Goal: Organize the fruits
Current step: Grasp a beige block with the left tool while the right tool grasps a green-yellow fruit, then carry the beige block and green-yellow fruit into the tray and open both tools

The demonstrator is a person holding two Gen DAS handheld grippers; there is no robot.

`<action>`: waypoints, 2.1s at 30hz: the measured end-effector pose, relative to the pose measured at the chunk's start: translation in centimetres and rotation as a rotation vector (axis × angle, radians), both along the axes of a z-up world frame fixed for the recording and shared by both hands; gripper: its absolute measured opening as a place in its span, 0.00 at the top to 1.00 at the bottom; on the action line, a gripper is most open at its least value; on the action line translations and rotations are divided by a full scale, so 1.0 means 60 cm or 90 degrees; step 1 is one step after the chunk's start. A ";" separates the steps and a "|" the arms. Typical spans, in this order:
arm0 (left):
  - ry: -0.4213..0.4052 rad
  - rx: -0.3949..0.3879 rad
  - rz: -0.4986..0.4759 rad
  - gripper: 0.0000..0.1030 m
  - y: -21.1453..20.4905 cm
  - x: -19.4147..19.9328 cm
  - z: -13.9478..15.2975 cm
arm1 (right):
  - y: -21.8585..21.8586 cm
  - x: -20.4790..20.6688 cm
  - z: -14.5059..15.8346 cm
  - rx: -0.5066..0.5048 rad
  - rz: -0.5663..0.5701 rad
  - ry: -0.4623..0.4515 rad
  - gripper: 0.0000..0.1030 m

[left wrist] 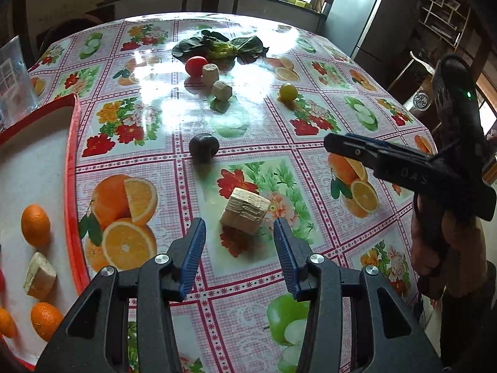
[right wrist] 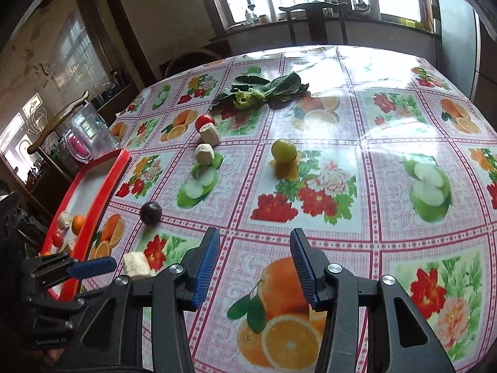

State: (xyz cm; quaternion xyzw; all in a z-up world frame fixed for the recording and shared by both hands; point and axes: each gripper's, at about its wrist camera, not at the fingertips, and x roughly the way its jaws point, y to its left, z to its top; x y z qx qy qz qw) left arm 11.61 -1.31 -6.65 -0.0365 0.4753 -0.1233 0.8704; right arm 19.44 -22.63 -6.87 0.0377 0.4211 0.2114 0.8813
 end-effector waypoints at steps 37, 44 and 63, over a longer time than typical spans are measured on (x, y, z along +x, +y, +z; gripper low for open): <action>-0.057 -0.041 0.074 0.72 0.080 -0.043 0.038 | 0.078 -0.106 0.028 0.047 0.085 0.002 0.79; -0.080 -0.030 0.124 0.72 0.124 -0.089 0.057 | 0.127 -0.159 0.046 0.057 0.127 -0.009 0.79; -0.105 -0.009 0.219 0.72 0.237 -0.188 0.055 | 0.273 -0.263 0.052 0.058 0.231 -0.008 0.79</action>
